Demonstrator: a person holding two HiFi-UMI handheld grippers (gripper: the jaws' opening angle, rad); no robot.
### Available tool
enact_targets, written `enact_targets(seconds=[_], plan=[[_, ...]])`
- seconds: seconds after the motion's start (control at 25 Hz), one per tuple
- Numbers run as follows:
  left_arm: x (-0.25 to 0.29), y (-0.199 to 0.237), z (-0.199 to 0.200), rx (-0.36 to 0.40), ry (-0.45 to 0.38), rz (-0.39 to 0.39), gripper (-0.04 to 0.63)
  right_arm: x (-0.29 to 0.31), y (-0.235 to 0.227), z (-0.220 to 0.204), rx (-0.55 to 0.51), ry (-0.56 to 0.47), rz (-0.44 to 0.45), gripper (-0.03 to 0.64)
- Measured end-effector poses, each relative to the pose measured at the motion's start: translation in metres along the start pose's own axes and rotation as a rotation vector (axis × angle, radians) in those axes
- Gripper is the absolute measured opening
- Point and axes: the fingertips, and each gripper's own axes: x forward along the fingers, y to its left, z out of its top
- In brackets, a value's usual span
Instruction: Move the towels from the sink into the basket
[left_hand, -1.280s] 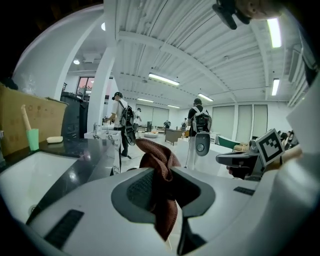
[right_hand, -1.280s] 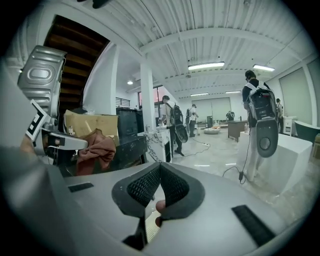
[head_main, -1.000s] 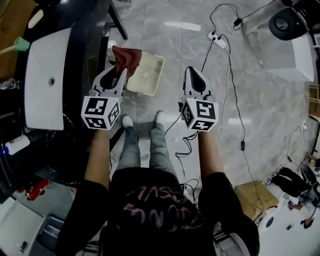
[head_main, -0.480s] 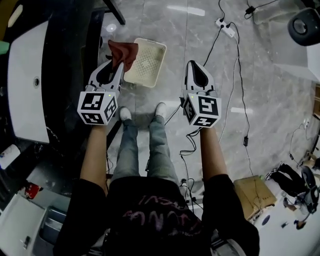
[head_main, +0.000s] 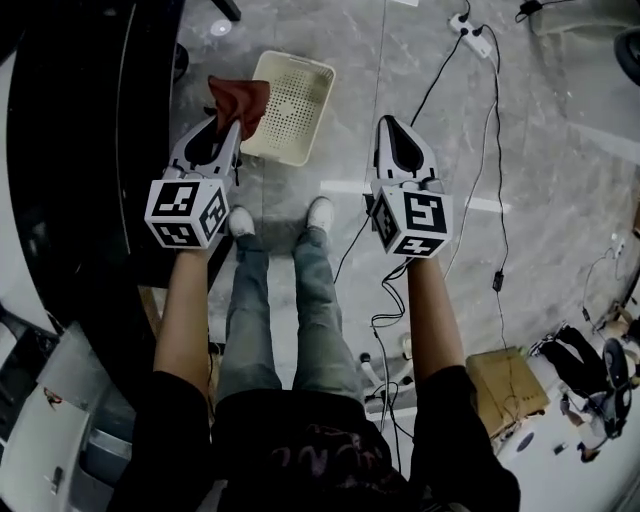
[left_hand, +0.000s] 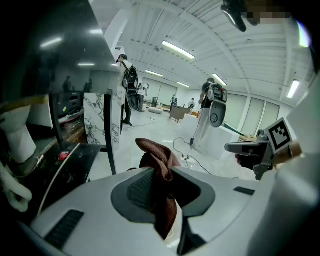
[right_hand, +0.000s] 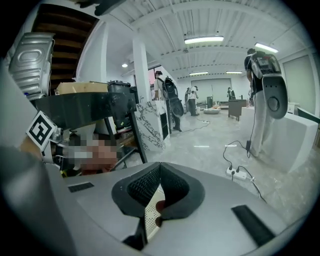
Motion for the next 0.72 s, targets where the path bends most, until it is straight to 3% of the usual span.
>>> enact_targets(seconds=[0.44, 0.72], plan=[[0.083, 0.032, -0.118, -0.03, 0.123, 0.015, 0.094, 0.082, -0.016, -0.117, 0.037, 0.086, 0.036, 0.015], [0.125, 0.04, -0.175, -0.024, 0.149, -0.009, 0.095, 0.117, -0.025, -0.182, 0.069, 0.101, 0.034, 0.015]])
